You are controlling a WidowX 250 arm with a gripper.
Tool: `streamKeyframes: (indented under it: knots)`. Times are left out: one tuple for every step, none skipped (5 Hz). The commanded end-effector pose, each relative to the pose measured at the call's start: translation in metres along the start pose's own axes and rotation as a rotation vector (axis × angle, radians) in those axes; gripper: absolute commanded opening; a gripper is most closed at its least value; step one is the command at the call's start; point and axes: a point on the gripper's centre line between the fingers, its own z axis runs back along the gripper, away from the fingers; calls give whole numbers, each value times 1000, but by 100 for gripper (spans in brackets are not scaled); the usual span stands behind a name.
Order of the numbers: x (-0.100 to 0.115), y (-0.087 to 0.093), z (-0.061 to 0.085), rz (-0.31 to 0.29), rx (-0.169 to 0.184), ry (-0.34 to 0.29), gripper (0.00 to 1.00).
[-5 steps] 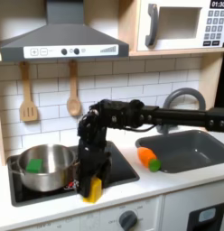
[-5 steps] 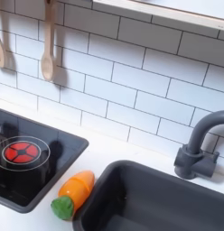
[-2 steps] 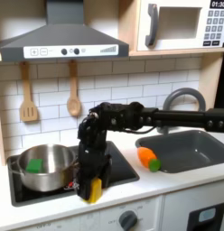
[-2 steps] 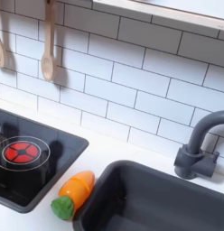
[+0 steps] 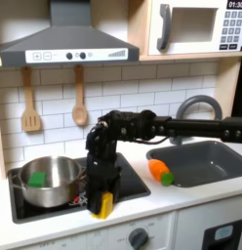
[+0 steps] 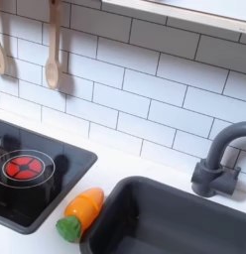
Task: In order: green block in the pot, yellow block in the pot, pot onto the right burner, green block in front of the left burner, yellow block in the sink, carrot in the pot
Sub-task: 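Put the yellow block in the pot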
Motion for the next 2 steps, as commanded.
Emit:
streamKeyframes:
  knots:
    - [0, -3, 1, 9, -3, -3, 0]
    - [1, -4, 5, 12, -5, -6, 0]
